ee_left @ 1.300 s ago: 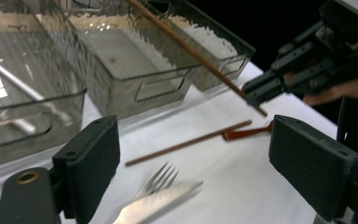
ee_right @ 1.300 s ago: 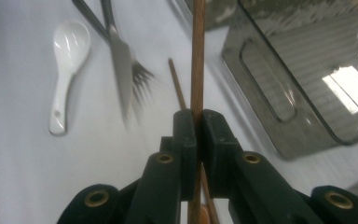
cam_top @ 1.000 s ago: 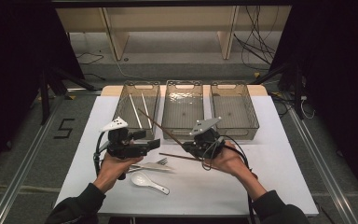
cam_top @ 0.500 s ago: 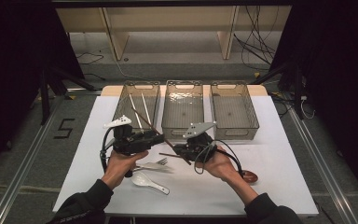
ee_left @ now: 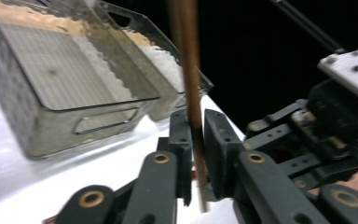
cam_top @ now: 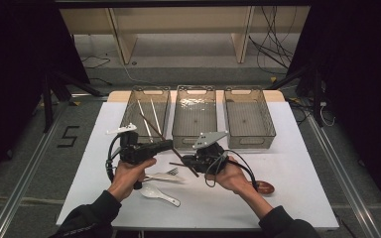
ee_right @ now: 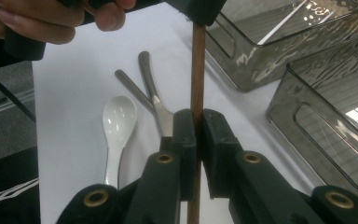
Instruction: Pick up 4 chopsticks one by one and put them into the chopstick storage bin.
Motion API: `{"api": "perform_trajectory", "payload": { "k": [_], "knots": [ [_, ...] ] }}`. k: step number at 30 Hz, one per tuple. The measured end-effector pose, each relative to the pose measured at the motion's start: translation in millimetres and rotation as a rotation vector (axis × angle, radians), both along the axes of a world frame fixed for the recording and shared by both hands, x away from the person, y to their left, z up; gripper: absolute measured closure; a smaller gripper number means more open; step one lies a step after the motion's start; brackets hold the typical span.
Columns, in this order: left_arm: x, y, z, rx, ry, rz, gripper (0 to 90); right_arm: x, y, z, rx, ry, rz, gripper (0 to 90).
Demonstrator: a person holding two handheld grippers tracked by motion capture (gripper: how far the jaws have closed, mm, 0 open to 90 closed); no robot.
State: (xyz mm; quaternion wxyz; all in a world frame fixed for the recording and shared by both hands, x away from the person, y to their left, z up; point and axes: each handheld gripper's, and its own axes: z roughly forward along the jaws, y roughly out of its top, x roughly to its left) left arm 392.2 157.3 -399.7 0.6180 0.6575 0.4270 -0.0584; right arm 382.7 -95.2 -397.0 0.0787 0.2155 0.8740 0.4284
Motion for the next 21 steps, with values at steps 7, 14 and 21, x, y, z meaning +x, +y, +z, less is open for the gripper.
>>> {"api": "perform_trajectory", "payload": {
  "k": [7, 14, 21],
  "knots": [
    [5.7, 8.4, 11.3, 0.028, -0.005, 0.006, 84.3, 4.7, -8.1, 4.1, -0.006, 0.003, 0.000, 74.1],
    [15.2, 33.4, 28.8, 0.045, -0.018, 0.070, 84.4, 11.0, -24.7, 5.9, -0.109, 0.008, -0.053, 55.2],
    [31.1, 56.1, 37.9, 0.067, -0.002, 0.124, 84.3, 18.5, -31.2, -1.1, -0.201, 0.048, -0.086, 41.9]
  ]
}}
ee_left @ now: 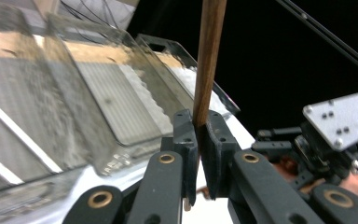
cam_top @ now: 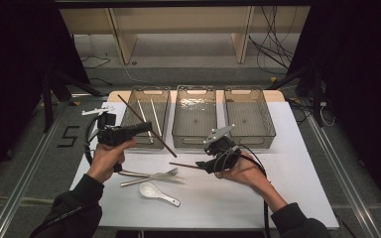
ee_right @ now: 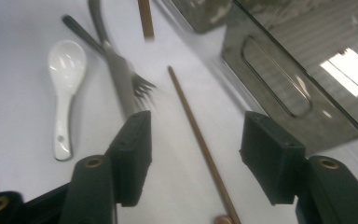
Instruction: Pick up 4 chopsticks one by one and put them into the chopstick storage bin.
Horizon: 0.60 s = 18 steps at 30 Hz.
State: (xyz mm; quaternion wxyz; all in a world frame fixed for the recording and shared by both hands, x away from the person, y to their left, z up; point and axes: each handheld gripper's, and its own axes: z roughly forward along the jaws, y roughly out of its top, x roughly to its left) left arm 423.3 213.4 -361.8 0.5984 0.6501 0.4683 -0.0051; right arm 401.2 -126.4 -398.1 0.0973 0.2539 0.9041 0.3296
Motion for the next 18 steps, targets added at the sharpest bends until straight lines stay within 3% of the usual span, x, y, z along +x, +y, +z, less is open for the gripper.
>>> {"api": "perform_trajectory", "payload": {
  "k": [9, 18],
  "knots": [
    [23.8, 18.3, 21.1, 0.032, 0.008, 0.061, 84.2, -3.2, -3.1, 0.4, -0.008, 0.014, -0.010, 37.2],
    [50.9, 27.4, 27.4, 0.055, 0.043, 0.102, 84.1, -4.5, -6.3, -0.7, 0.001, 0.023, -0.026, 34.5]
  ]
}}
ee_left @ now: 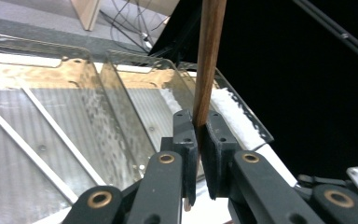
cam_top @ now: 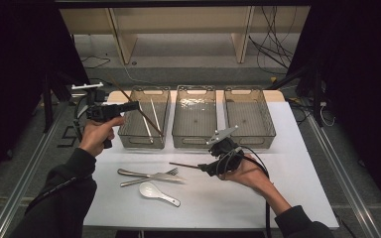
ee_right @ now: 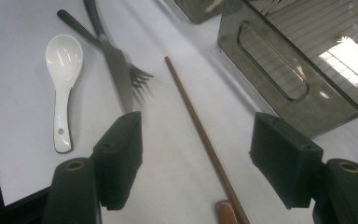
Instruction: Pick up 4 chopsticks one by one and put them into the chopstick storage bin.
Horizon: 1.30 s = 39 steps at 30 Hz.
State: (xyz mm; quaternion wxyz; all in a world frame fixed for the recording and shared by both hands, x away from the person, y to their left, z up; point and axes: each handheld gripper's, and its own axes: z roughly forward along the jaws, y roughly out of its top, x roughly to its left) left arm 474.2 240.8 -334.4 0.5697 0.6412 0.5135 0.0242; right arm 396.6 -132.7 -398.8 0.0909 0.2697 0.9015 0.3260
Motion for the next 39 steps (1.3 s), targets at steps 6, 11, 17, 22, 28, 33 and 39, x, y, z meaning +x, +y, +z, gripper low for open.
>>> {"api": "perform_trajectory", "payload": {
  "k": [6, 11, 17, 22, 28, 33, 39],
  "knots": [
    [14.4, 4.8, 2.6, 0.023, 0.019, 0.038, 84.1, -1.8, -1.9, -0.3, 0.004, 0.001, -0.001, 33.4],
    [26.0, 4.2, 0.4, 0.054, 0.046, 0.059, 84.0, -2.2, -2.2, -0.6, 0.008, 0.002, 0.000, 33.2],
    [37.6, 2.0, -11.7, 0.095, 0.087, 0.081, 83.8, -3.2, -1.4, -1.0, 0.009, 0.007, 0.000, 33.1],
    [42.6, -0.3, -22.7, 0.114, 0.120, 0.084, 83.7, -3.0, -1.9, -1.4, 0.009, 0.009, 0.004, 33.1],
    [48.2, -7.2, -33.8, 0.171, 0.151, 0.062, 83.2, -3.3, -1.2, -1.6, 0.006, 0.007, 0.007, 33.1],
    [50.2, -8.6, -39.4, 0.196, 0.166, 0.057, 83.2, -2.9, -0.7, -2.8, 0.002, 0.009, 0.010, 33.0],
    [52.9, -11.1, -43.6, 0.224, 0.182, 0.036, 83.0, -3.8, -0.7, -2.3, 0.002, 0.010, 0.011, 32.9]
  ]
}}
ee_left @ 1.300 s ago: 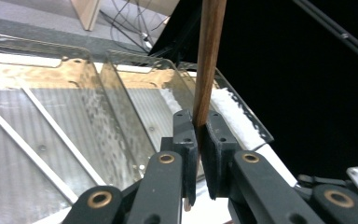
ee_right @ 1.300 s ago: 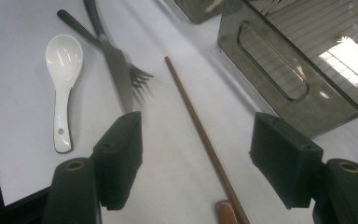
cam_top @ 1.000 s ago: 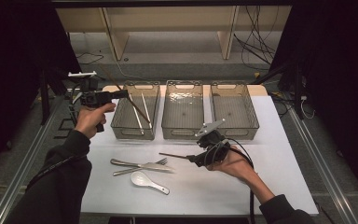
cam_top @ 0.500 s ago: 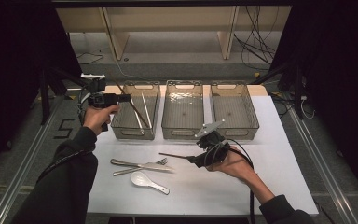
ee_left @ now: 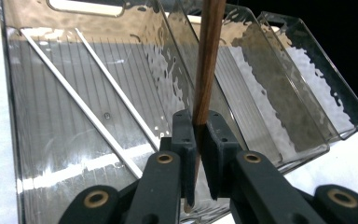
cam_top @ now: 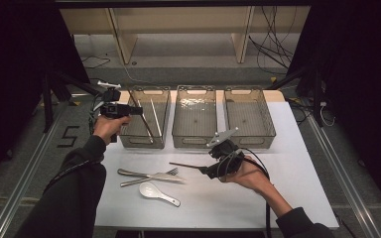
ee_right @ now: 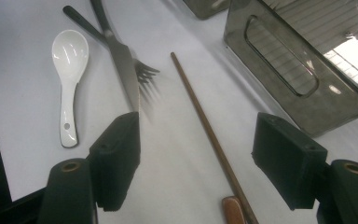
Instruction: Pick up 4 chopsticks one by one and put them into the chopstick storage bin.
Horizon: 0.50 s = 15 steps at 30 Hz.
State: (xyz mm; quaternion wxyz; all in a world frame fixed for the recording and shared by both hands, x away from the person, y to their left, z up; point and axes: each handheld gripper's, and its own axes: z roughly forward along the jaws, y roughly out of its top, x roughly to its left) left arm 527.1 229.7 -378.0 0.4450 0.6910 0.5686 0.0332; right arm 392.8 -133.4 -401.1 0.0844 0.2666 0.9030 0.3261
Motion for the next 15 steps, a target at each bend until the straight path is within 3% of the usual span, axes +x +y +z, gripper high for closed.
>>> {"api": "perform_trajectory", "payload": {
  "k": [15],
  "knots": [
    [7.0, -5.8, -12.4, 0.072, 0.039, -0.002, 81.6, 0.3, 0.1, -0.6, -0.003, 0.002, 0.005, 32.8]
  ]
}}
